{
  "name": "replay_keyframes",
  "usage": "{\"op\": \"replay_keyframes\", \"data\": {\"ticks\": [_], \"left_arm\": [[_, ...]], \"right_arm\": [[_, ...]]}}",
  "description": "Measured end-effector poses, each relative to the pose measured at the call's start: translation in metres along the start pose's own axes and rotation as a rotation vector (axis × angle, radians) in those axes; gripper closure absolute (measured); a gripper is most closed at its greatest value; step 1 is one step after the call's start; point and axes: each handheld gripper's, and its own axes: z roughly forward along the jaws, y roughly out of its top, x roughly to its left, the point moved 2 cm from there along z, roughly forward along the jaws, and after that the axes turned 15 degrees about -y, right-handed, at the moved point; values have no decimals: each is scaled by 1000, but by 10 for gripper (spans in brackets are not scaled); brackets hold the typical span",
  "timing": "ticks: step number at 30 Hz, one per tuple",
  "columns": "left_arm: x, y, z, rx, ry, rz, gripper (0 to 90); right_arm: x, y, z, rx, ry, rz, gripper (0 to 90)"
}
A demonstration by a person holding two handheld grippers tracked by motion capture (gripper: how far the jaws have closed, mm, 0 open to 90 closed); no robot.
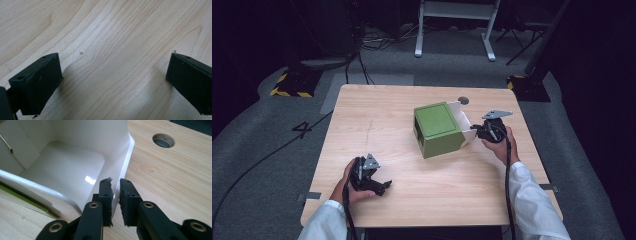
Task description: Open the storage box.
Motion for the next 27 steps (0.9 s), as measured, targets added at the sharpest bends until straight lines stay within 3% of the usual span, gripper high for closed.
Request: {"op": "replay_keyframes", "data": {"ticks": [27], "left_arm": [[0,0,0,0,0,0,5]], "right_arm": [[-26,-10,0,6,-30,55,802]]}}
